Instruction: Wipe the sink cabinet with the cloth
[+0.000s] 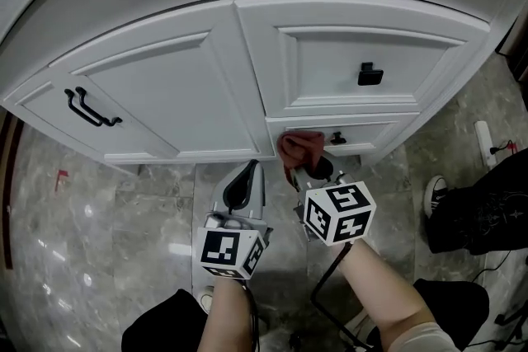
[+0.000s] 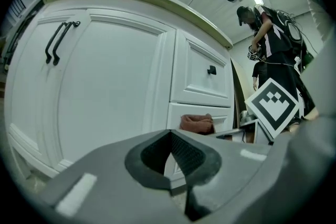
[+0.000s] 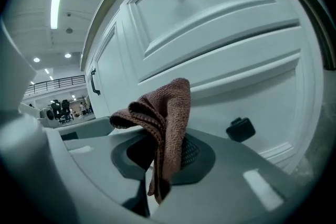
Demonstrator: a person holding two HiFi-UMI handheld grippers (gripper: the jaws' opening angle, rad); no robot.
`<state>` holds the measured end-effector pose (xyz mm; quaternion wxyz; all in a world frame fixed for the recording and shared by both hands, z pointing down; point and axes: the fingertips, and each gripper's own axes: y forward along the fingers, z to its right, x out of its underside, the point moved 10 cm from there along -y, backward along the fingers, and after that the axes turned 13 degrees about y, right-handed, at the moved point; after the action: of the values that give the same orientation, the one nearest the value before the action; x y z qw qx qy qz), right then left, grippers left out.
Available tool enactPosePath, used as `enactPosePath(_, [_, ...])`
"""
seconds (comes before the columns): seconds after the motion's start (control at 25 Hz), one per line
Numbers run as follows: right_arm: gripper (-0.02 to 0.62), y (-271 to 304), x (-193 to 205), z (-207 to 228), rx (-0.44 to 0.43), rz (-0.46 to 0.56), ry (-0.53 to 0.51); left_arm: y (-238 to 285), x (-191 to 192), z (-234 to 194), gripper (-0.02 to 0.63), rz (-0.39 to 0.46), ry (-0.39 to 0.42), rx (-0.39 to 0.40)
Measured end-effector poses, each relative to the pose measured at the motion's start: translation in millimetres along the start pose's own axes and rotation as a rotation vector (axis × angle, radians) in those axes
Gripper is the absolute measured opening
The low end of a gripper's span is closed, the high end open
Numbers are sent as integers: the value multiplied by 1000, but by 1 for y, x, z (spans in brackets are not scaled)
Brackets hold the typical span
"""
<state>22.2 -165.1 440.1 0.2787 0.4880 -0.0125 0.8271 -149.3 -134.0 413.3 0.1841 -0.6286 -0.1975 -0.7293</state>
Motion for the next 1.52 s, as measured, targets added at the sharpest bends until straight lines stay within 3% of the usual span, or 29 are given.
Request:
enactPosePath(0.32, [80,24,8,-4,-22,-17,37,-3,8,-10,0,-13,18,8])
enactPosePath(0.56, [80,15,6,15,52,-36,41,0,7,-4,0,-9,11,22])
enactPosePath(0.96, [78,-4,0,45,157,-47,160,15,4,16,0,-7,11,61])
enactPosePath(1.24, [78,-37,-10,48,113,-32,-1,29,2,31,0,6,-11,82])
enactPosePath(1.52, [78,-64,-33,78,187,61,7,41,2,62,0,-1,12,139])
